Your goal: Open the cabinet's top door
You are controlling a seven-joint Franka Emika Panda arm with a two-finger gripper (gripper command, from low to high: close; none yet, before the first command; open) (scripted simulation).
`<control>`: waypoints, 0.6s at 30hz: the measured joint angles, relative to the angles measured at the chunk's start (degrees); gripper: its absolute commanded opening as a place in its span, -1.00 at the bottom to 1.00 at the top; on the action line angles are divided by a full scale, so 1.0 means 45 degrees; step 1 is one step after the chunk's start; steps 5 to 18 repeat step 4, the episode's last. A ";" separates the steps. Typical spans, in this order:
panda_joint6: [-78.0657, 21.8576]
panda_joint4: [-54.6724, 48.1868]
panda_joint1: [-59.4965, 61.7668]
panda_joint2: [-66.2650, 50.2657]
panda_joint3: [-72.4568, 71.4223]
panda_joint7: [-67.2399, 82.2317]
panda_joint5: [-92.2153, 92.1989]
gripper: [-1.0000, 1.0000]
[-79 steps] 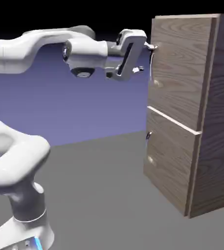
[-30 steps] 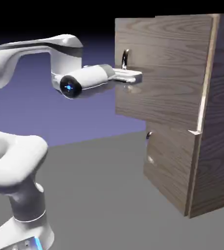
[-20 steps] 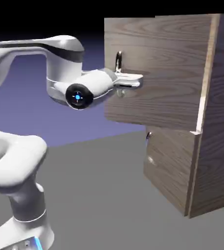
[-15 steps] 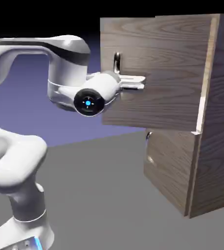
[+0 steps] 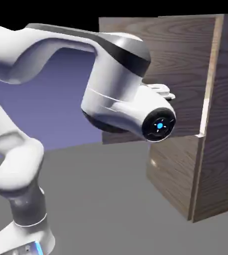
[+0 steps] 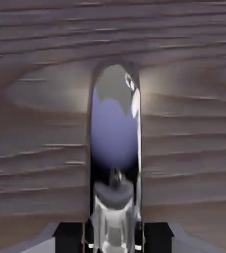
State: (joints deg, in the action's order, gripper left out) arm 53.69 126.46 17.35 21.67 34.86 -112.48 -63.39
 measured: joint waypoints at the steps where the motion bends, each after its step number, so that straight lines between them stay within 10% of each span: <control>1: -0.0500 -0.0436 -0.0126 -0.0461 0.0239 0.0183 0.0088 -1.00; 3: -0.1469 -0.1287 -0.0314 -0.1369 0.0654 0.0559 0.0213 -1.00; 4: -0.1668 -0.1462 -0.0348 -0.1555 0.0735 0.0638 0.0234 1.00; 18: -0.1668 -0.1462 -0.0348 -0.1555 0.0735 0.0638 0.0234 1.00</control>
